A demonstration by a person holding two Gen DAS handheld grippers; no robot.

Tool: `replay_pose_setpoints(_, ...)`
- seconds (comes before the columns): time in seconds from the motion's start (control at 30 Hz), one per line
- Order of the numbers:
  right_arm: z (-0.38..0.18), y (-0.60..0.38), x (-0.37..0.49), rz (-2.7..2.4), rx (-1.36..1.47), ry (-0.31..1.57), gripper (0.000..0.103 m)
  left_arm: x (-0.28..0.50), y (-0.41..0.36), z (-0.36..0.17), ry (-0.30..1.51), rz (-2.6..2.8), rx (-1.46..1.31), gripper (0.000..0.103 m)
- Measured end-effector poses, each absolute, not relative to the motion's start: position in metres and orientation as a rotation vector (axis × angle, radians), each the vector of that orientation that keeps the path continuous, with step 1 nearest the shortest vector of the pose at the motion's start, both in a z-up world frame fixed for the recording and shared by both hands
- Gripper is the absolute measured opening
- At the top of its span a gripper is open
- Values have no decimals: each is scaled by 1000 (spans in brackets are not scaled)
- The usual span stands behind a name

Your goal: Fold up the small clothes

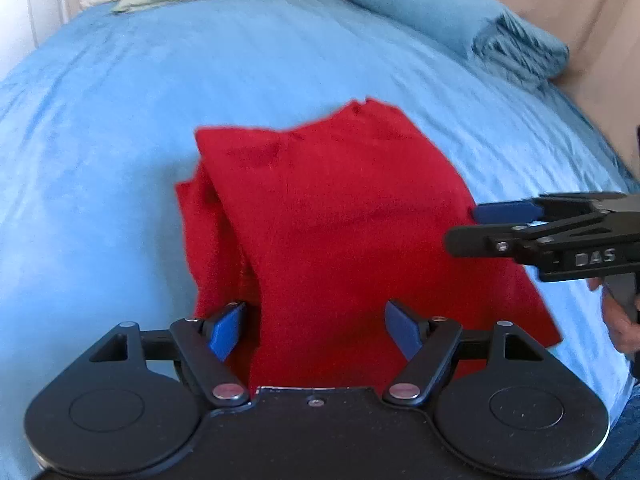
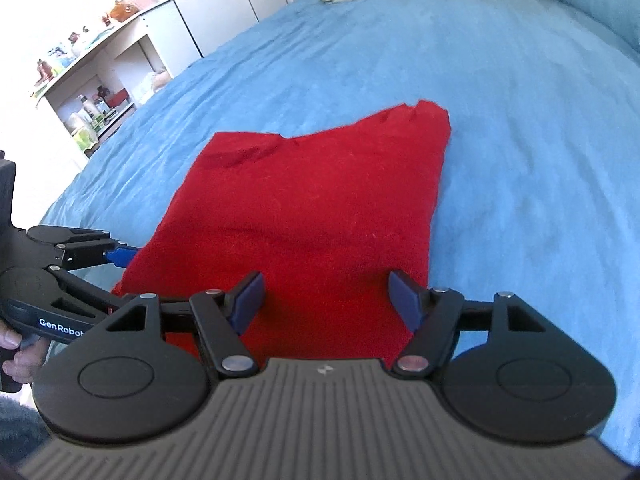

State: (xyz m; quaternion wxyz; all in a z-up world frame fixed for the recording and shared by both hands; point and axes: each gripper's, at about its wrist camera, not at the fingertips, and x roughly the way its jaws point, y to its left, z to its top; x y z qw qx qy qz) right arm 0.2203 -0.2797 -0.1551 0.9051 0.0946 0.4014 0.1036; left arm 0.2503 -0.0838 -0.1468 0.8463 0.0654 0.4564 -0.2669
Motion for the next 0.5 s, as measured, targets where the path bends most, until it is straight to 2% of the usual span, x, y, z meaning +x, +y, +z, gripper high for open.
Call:
replay_pose_setpoints(0.1, -127, -281, 212, 217, 226, 780, 86, 249, -78, -116, 919, -510, 95, 80)
replay_pose_setpoints(0.17, -100, -276, 203, 173, 217, 742, 90, 243, -71, -89, 878, -482, 57, 82)
replay_pose_setpoints(0.23, -72, -267, 193, 105, 160, 744, 97, 230, -64, -61, 827, -436, 46, 98)
replay_pose_setpoints(0.27, -59, -263, 185, 71, 135, 734, 100, 222, -62, -50, 804, -412, 48, 102)
replay_pose_setpoints(0.3, -44, -259, 174, 33, 119, 719, 103, 210, -58, -37, 777, -379, 52, 103)
replay_pose_setpoints(0.5, 18, -243, 104, -138, 111, 639, 103, 153, -47, 14, 777, -198, 88, 103)
